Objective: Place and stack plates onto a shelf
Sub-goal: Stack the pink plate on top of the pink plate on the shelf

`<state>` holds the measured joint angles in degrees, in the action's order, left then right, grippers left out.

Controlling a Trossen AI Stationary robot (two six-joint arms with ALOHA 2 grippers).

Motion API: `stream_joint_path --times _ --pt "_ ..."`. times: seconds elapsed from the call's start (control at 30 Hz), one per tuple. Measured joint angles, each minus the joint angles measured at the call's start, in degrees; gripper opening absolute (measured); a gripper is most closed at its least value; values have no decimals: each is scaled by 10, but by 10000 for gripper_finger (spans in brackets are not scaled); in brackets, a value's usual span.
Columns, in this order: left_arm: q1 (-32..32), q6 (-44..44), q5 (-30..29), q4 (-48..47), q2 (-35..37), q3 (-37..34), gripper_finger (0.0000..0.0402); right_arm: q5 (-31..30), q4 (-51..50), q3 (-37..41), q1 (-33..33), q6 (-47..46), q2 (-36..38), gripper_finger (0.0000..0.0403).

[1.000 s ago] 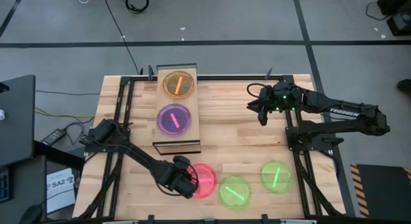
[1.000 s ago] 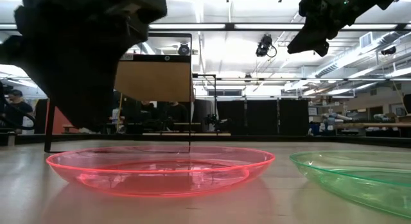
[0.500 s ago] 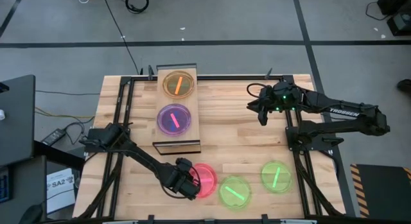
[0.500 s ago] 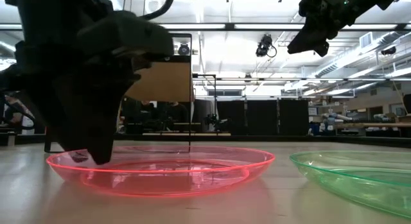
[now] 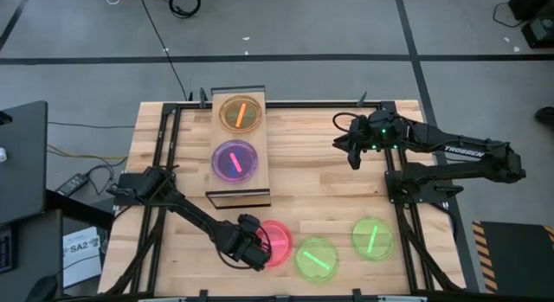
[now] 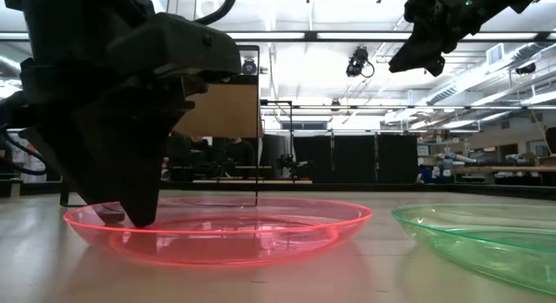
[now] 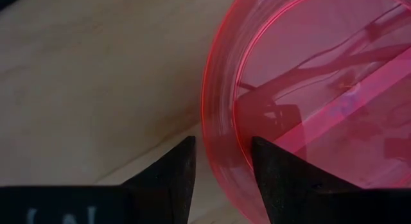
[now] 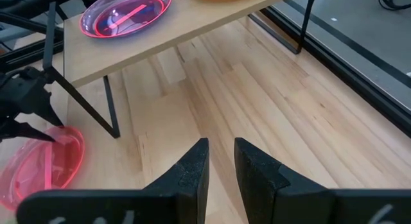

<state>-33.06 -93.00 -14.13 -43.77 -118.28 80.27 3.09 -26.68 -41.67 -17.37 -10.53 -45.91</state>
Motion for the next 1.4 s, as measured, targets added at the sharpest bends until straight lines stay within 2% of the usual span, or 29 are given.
stream_joint_path --times 1.0,1.4 --pt "0 -9 15 -17 -2 15 15 0 0 0 0 2 0 80" --pt "0 7 25 -29 15 13 5 0 0 0 0 2 0 80"
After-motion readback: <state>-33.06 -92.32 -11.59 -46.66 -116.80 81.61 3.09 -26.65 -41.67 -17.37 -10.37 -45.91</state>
